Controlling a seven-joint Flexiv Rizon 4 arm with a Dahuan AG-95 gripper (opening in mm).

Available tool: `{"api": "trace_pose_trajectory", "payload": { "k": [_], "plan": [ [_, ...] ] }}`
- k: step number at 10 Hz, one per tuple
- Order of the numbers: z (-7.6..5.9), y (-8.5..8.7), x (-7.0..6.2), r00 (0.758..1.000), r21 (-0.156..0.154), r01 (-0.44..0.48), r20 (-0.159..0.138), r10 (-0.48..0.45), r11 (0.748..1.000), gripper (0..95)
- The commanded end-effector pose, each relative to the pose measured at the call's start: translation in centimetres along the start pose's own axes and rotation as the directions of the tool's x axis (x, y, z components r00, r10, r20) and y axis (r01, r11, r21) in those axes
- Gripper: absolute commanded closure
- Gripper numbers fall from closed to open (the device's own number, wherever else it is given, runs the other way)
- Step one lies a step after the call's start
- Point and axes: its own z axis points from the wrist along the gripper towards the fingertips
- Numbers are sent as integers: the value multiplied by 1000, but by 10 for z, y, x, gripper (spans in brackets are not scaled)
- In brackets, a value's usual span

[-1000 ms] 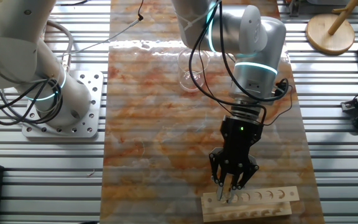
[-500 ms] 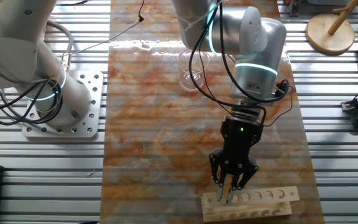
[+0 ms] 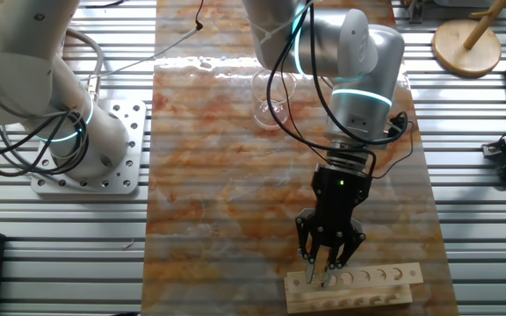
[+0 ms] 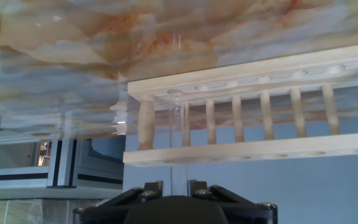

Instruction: Pour out the test tube

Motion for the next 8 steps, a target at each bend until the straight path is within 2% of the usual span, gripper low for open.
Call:
{"api": "trace_pose_trajectory", "payload": {
  "k": [1,4,7,8],
  "plan": [
    [2,0,-1,1000,3,3,0,-3,1000,570],
    [3,-1,2,1000,9,7,6,-7,1000,570],
    [1,-7,15,999,5,13,35,-13,1000,570],
    [0,-8,17,999,6,13,36,-13,1000,570]
  ]
}}
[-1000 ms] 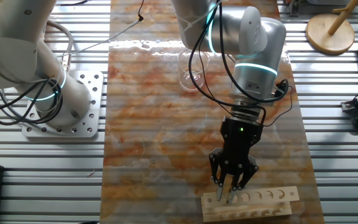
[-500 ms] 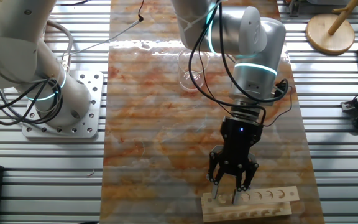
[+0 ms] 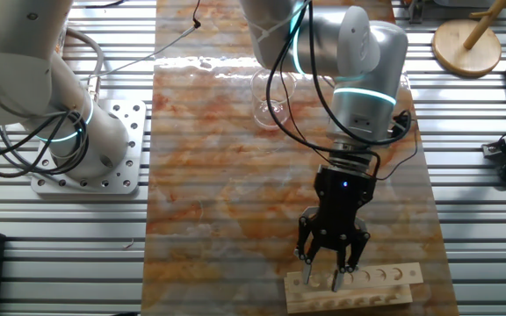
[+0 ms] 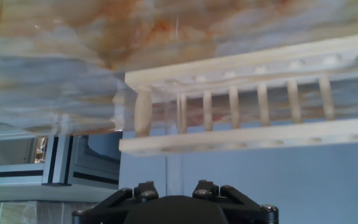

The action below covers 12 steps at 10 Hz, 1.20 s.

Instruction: Pour out the test tube

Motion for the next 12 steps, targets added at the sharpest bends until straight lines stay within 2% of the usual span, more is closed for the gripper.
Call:
{"api": "trace_pose_trajectory", "payload": {
  "k": [1,7,10,12],
  "plan": [
    [-1,-1,4,1000,-1,-3,-3,3,1000,570],
    [-17,-9,30,1000,-1,8,17,-8,1000,570],
    [-29,-11,50,1000,7,18,18,-18,1000,570],
    [-40,-13,66,999,10,19,34,-19,1000,570]
  ]
}}
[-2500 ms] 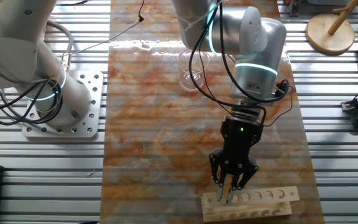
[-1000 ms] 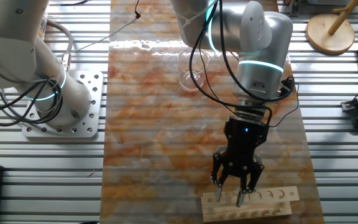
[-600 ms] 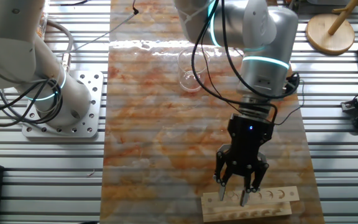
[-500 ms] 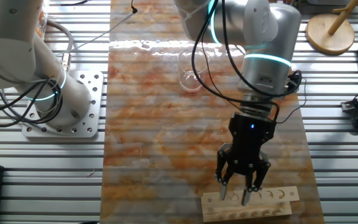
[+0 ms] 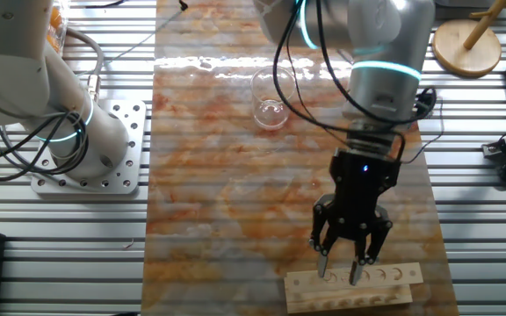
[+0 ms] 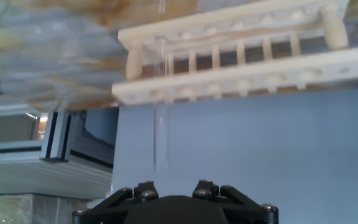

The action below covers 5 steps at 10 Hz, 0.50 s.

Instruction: Pour out the test tube

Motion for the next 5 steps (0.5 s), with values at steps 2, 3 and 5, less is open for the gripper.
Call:
{"api": "trace_pose_trajectory", "payload": {
  "k": [2,3,5],
  "plan": [
    [-19,0,23,999,-8,-27,41,27,1000,570],
    [-30,3,36,988,-40,-83,126,87,996,570],
    [-48,13,55,919,-125,-221,306,249,967,950]
  ]
}}
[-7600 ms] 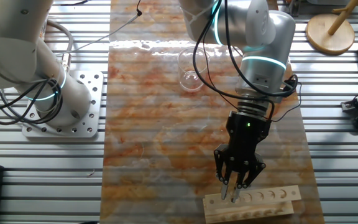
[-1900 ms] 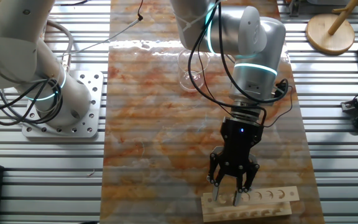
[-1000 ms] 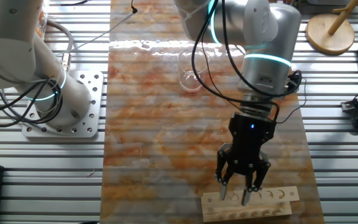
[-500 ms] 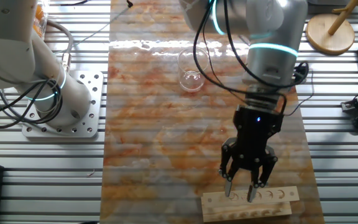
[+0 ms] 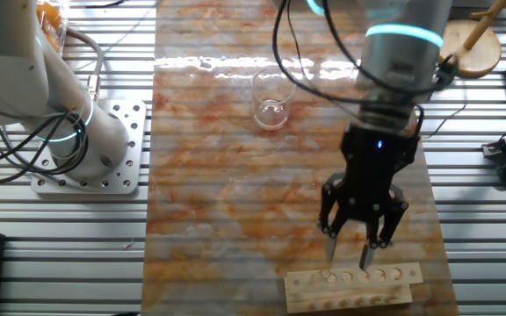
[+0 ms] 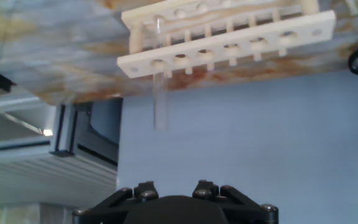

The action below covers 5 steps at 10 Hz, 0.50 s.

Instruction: Pour out the test tube

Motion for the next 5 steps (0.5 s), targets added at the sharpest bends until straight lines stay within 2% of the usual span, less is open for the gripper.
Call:
{"api": "trace_pose_trajectory", "payload": {
  "k": [1,2,3,4,5],
  "plan": [
    [-25,13,23,906,-162,-244,313,284,956,950],
    [-31,16,27,872,-203,-279,356,336,939,950],
    [-37,19,32,817,-273,-316,408,407,908,950],
    [-41,23,35,747,-363,-333,462,478,870,950],
    [-42,24,36,697,-417,-339,490,523,843,950]
  ]
}}
